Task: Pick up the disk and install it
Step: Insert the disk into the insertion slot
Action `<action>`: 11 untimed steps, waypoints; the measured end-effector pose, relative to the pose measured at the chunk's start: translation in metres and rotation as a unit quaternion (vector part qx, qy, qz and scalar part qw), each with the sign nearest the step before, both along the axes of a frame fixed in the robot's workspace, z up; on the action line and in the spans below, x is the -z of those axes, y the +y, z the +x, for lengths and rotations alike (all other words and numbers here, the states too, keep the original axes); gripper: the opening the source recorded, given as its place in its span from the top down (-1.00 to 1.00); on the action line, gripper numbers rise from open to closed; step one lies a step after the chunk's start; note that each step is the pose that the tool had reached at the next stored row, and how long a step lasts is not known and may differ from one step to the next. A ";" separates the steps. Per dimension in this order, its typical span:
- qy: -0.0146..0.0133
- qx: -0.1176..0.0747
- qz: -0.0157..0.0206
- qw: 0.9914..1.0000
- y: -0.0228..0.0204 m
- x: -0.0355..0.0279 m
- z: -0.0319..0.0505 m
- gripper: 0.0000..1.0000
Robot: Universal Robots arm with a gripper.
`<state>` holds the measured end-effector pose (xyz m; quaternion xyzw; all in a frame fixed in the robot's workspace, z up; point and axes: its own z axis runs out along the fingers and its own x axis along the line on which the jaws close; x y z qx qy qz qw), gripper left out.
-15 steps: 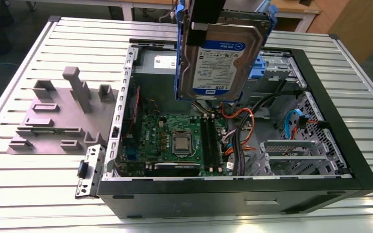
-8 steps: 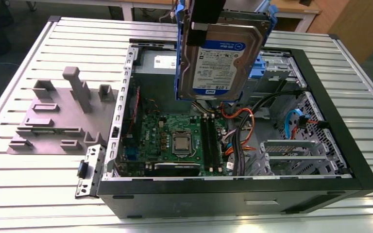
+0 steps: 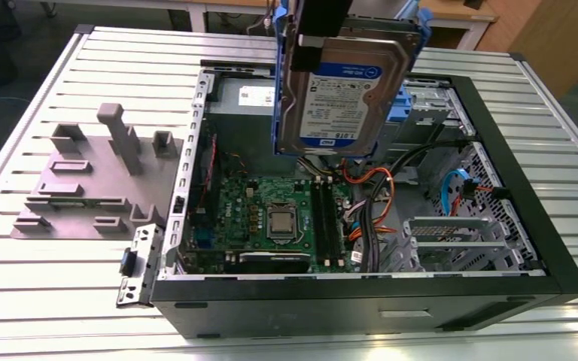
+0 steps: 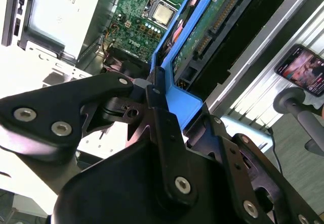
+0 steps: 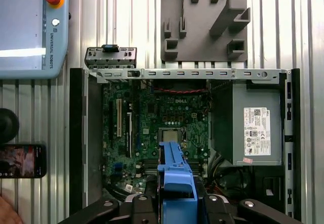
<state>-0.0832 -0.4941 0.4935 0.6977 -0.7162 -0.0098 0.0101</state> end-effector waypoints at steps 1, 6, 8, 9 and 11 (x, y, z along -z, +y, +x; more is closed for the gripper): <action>0.000 0.000 0.000 1.000 0.0000 0.0000 0.0010 0.27; 0.000 0.000 0.000 1.000 0.0000 0.0001 0.0089 0.27; 0.000 0.000 0.000 1.000 0.0000 0.0002 0.0111 0.27; 0.000 0.000 0.000 1.000 0.0000 0.0001 0.0113 0.27; 0.000 0.000 0.000 1.000 0.0001 0.0001 0.0114 0.27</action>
